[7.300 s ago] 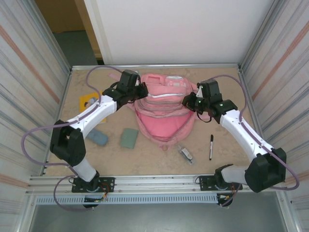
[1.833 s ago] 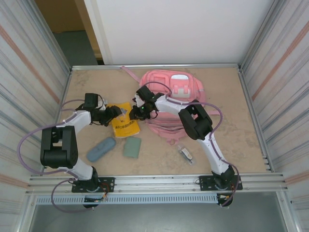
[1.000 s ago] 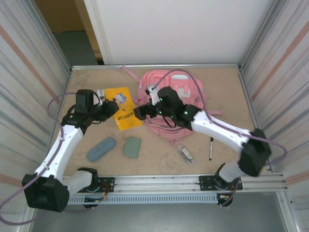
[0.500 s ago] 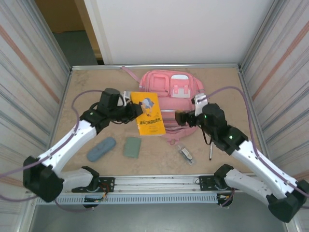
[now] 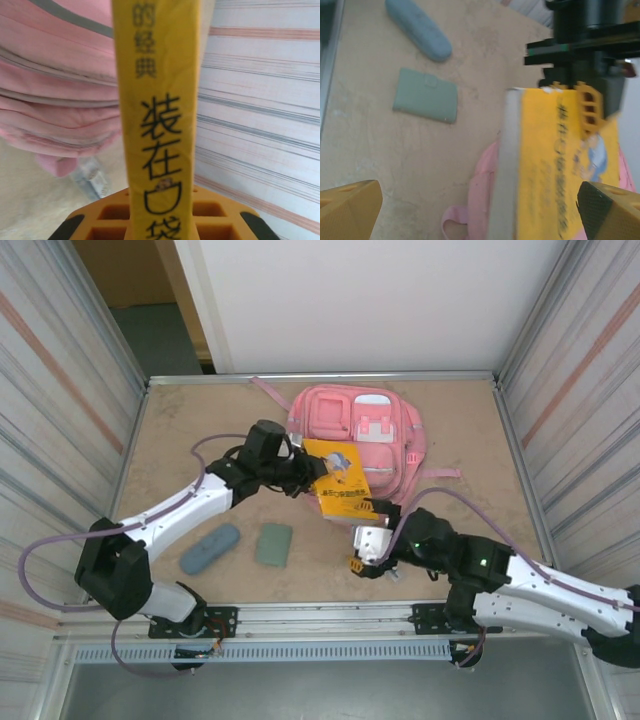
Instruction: Pack books, pencil case, and school supplies into a backpack
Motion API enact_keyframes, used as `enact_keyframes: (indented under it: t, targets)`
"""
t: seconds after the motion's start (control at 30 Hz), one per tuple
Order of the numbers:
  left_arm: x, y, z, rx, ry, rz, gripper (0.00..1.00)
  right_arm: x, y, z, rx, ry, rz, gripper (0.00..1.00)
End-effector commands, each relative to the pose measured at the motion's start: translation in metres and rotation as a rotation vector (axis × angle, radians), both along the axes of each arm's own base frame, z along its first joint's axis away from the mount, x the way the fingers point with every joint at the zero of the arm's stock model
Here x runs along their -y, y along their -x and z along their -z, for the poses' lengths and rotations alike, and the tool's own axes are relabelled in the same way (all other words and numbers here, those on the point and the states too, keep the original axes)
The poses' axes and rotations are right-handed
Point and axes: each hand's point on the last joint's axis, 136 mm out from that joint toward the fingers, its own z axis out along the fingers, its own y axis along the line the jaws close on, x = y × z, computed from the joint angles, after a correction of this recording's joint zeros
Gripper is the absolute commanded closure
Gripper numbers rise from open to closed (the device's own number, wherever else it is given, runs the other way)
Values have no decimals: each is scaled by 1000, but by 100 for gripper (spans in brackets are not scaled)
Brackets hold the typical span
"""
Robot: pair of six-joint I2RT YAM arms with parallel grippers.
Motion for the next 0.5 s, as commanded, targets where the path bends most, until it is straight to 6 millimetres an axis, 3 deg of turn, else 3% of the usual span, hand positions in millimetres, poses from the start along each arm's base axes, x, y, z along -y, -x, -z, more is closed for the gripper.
enact_keyframes:
  t: [0.0, 0.1, 0.17, 0.27, 0.33, 0.4, 0.47]
  targets:
    - [20, -4, -19, -32, 189, -25, 97, -4, -21, 7, 138, 63, 63, 1]
    - [30, 2, -20, -56, 256, -25, 97, -3, -42, 11, 164, 61, 188, 4]
    - [40, 9, -18, -100, 311, -12, 97, 5, -58, 15, 218, 119, 281, 15]
    - [50, 18, -14, -130, 330, 32, 97, 16, -74, 12, 304, 183, 375, 49]
    - [52, 20, -9, -144, 324, 44, 96, 18, -75, 5, 335, 182, 381, 84]
    - [51, 21, -5, -160, 321, 40, 95, 17, -72, -7, 340, 134, 370, 98]
    - [50, 21, -5, -150, 320, 31, 89, 17, -68, -15, 351, 100, 346, 100]
